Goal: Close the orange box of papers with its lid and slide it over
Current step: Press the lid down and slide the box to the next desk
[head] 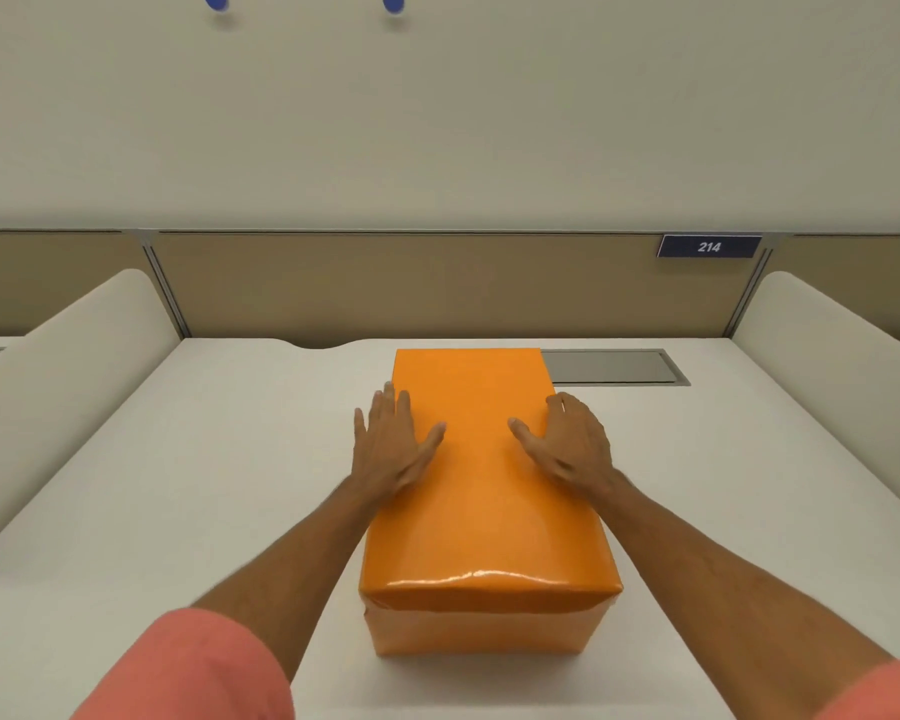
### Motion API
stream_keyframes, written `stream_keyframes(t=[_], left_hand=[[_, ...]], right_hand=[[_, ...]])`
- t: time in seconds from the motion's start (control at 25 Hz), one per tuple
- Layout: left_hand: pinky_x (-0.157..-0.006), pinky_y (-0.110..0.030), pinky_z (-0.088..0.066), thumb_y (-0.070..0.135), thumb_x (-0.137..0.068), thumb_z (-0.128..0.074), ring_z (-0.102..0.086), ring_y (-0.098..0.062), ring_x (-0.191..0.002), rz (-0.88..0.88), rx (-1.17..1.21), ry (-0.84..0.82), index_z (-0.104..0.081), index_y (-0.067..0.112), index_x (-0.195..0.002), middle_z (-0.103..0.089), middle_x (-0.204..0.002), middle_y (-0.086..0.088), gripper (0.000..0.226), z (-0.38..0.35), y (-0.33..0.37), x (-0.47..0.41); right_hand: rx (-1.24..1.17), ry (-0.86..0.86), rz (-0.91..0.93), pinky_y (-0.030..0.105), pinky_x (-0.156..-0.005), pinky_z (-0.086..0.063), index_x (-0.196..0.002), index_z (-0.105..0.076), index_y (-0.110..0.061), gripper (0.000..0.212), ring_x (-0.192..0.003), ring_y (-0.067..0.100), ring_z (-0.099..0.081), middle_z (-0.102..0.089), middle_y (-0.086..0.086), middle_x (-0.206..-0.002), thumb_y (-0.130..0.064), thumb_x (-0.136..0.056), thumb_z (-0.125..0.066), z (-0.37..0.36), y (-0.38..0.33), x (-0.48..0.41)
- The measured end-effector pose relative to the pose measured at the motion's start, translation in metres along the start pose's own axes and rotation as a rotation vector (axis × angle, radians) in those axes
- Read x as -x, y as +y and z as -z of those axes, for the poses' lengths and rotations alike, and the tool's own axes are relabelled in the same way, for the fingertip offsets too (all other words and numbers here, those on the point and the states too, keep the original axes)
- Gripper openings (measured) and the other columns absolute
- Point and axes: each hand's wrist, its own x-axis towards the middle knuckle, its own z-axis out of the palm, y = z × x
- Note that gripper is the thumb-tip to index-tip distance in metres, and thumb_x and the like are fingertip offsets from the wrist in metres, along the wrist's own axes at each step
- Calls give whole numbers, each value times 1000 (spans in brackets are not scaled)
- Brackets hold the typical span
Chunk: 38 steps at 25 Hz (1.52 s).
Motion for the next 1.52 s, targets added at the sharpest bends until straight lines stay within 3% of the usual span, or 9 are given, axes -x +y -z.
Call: stream_keyframes(t=[0.16, 0.32, 0.44, 0.76, 1.12, 1.32, 1.52], left_hand=[[-121, -50, 4, 68, -90, -29, 3, -24, -151, -29, -79, -109, -2, 11, -154, 2, -164, -9, 90, -1, 2, -40], [-121, -48, 2, 74, -86, -27, 3, -23, -151, 27, -28, -181, 3, 11, -154, 6, -164, -7, 98, -6, 3, -60], [-122, -48, 1, 79, -82, -24, 2, -22, -151, 37, -36, -183, 1, 11, -154, 3, -164, -7, 103, -13, 6, -64], [-122, -50, 0, 87, -74, -22, 4, -22, -151, 30, -129, -114, 2, 13, -154, 3, -164, -6, 112, -29, 4, -63], [-119, -57, 4, 86, -75, -23, 13, -25, -150, 67, -59, -154, 7, 22, -154, 12, -163, -5, 105, -25, -3, -54], [-118, -59, -2, 85, -75, -28, 13, -30, -150, 52, 11, -183, 5, 29, -153, 15, -163, -4, 102, -22, -6, -13], [-114, -61, -19, 81, -79, -31, 5, -39, -149, 64, 30, -229, 5, 33, -153, 16, -163, -1, 95, -17, -6, 19]], right_hand=[[32, -173, 52, 50, -122, -13, -152, -17, -8, 90, -150, 27, -11, -14, 11, -163, -68, -88, -38, -7, -7, -40], [14, -252, 31, 50, -123, -5, -154, 2, -11, 97, -152, 24, 2, 3, 7, -164, -72, -87, -33, -16, -9, -67], [35, -280, 13, 48, -123, -5, -154, 0, -9, 97, -152, 23, 1, 2, 8, -164, -73, -87, -31, -25, -5, -70], [36, -160, 40, 43, -122, -17, -153, -9, -7, 95, -151, 25, -6, -8, 10, -164, -71, -87, -33, -43, -2, -70], [5, -228, -12, 48, -122, -2, -154, 4, -10, 94, -152, 25, 5, 6, 9, -164, -68, -90, -33, -27, -8, -54], [-95, -279, -134, 55, -117, -21, -154, 6, -22, 97, -151, 30, -4, 6, 6, -164, -72, -85, -39, -12, -1, -10], [-204, -300, -247, 56, -114, -27, -153, 7, -28, 97, -145, 40, -23, 3, 11, -164, -72, -84, -43, -6, 3, 29]])
